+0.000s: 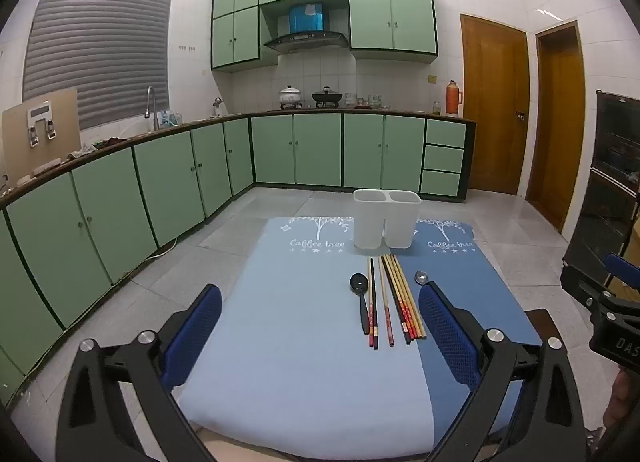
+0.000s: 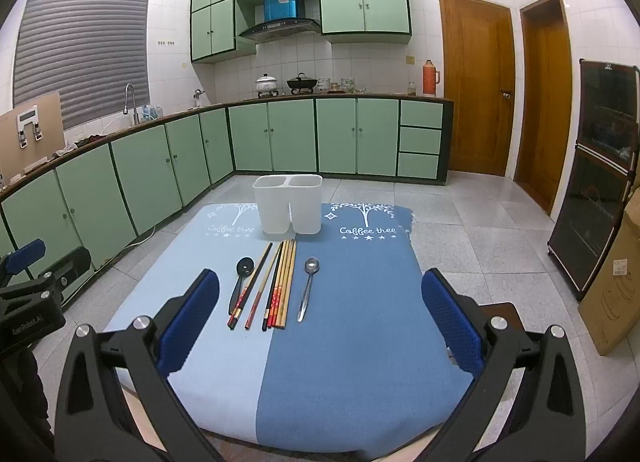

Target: Organize utensils

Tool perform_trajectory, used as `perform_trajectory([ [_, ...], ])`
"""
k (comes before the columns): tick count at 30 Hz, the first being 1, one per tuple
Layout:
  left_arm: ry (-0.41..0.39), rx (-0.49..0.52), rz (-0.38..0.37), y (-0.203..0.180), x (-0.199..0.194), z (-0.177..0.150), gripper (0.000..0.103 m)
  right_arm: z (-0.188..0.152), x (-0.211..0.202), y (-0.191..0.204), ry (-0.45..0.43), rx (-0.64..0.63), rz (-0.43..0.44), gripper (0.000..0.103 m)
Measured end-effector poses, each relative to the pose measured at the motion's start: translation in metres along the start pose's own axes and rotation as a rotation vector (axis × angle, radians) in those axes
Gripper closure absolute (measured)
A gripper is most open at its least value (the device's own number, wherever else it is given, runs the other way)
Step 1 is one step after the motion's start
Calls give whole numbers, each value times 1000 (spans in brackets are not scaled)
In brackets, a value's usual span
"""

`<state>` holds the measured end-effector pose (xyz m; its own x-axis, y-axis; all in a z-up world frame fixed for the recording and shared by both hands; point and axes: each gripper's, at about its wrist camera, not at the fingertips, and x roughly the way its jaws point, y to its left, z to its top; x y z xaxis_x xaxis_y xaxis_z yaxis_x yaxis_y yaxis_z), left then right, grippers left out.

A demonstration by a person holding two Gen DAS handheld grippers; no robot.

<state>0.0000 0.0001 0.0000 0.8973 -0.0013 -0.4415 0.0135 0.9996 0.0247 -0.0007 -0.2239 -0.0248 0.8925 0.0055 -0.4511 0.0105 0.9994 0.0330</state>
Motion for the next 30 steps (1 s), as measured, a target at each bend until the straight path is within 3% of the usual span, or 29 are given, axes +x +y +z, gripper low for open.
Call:
perform_trajectory([
  [30, 3, -9, -2, 7, 1, -3, 6, -1, 2, 0, 0, 3, -3, 5],
])
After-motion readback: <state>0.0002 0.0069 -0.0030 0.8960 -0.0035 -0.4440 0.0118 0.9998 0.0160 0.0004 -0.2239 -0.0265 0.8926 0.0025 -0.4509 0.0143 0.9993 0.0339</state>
